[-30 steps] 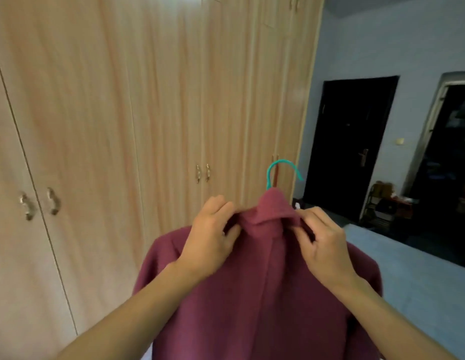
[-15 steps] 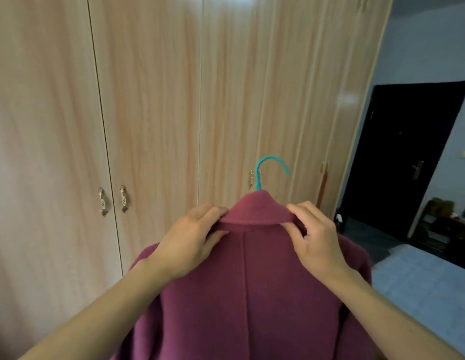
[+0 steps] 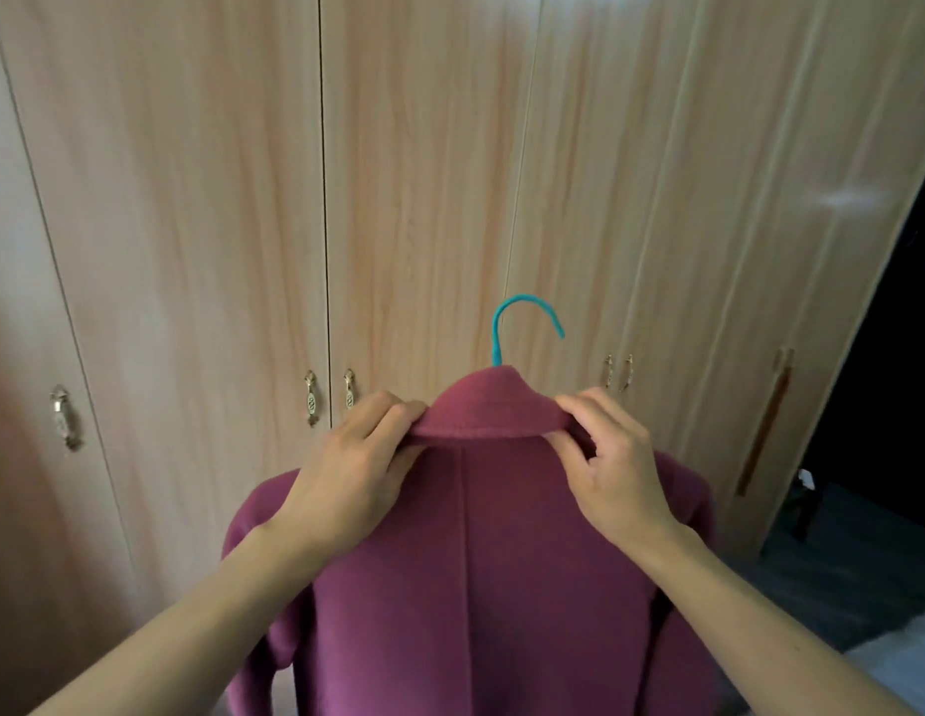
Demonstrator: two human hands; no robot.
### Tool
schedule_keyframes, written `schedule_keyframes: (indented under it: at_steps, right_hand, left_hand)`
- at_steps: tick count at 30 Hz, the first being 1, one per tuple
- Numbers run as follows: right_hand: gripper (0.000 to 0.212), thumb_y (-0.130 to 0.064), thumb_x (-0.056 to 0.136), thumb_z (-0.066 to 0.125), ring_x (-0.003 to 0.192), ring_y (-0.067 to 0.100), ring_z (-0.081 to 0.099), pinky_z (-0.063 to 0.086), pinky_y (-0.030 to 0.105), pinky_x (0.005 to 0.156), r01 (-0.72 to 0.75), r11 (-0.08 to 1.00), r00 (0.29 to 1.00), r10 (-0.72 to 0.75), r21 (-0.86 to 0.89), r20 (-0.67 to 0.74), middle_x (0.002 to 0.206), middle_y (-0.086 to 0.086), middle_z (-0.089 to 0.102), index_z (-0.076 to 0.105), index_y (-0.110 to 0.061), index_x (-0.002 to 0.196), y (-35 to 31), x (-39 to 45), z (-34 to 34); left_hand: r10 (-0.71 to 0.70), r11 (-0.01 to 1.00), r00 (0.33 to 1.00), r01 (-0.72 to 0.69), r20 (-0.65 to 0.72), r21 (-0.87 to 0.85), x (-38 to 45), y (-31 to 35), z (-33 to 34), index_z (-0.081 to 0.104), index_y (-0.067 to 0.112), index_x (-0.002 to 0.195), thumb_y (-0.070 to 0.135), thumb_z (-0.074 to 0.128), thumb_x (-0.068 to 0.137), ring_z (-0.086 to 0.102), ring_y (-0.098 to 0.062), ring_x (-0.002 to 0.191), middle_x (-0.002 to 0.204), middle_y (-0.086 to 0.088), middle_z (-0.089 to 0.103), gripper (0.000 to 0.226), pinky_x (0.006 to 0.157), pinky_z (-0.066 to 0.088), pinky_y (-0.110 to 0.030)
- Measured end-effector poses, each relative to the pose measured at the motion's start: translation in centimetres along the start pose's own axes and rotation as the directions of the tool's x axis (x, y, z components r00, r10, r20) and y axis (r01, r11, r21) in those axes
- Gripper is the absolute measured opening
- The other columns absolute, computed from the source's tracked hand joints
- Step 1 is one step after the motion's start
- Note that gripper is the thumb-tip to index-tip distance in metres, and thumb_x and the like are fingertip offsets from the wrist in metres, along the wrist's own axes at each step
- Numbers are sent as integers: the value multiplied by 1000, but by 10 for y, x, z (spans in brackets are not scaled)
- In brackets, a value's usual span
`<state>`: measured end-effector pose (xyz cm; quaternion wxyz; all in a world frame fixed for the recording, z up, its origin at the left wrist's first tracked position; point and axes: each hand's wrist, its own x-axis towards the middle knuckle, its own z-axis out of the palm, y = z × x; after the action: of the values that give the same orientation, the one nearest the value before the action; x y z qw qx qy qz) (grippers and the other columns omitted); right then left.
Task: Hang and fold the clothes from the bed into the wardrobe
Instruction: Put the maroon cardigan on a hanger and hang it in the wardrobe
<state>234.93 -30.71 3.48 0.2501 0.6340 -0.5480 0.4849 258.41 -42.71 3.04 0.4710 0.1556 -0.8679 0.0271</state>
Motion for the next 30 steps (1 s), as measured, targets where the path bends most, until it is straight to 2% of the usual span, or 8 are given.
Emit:
schedule_keyframes:
  at_steps: [3,9,13,16,19,24,27,30]
  right_hand:
    - [20,-14,89,68,82,8,57,49,24,76,52,998,998,-53,34,36,95,-6,58,64,-11,109,20,13,24]
    - [22,-21,90,66,82,14,62,54,35,72,56,991,992,-68,118,105,95,-3,61,66,-8,108,75,38,66]
    - [21,-13,87,70,83,11,60,52,28,75,39,982,991,-62,187,118,94,-4,60,65,-9,107,92,42,101]
    - [23,-7,86,71,84,7,57,47,18,79,25,970,986,-64,243,157,95,-5,58,64,-10,107,91,39,130]
    - [24,-4,85,71,84,4,56,46,15,79,4,960,977,-63,281,202,95,-8,58,64,-10,108,88,37,162]
    - [23,-6,87,70,86,3,57,47,18,78,-22,951,963,-62,307,262,96,-10,57,64,-12,109,71,39,222]
    - [22,-8,87,70,87,3,56,47,17,79,-13,953,955,-78,302,286,97,-12,57,63,-13,108,54,43,253]
    - [25,-13,88,69,91,0,56,44,12,82,-18,957,943,-80,291,323,100,-18,54,61,-19,111,45,50,280]
  left_hand:
    - [-53,997,998,54,-14,59,5,-13,6,62,4,112,21,56,96,56,-23,85,96,-6,59,25,78,45,-28]
    - [-91,957,994,71,60,280,29,-35,11,65,-3,111,16,53,95,61,-30,82,94,-11,60,27,71,53,-42]
    - [-151,921,982,99,111,376,30,-47,12,64,-4,109,12,54,93,60,-32,83,95,-12,61,25,74,52,-43]
    - [-202,904,963,114,177,412,20,-60,14,64,-4,110,17,48,89,62,-33,82,94,-13,62,34,75,52,-43]
    - [-257,902,934,140,249,408,6,-87,18,63,1,114,22,50,88,62,-31,86,98,-9,62,36,79,51,-39]
    - [-362,909,904,289,227,300,-21,-136,22,55,11,126,33,63,94,54,-19,97,108,0,55,40,88,46,-32]
    - [-387,908,894,328,224,261,-33,-165,18,58,3,122,13,66,91,58,-28,95,105,-8,58,34,85,49,-42]
    - [-355,918,910,296,213,265,-47,-197,13,61,-2,115,2,66,84,61,-32,88,100,-12,60,32,80,47,-36]
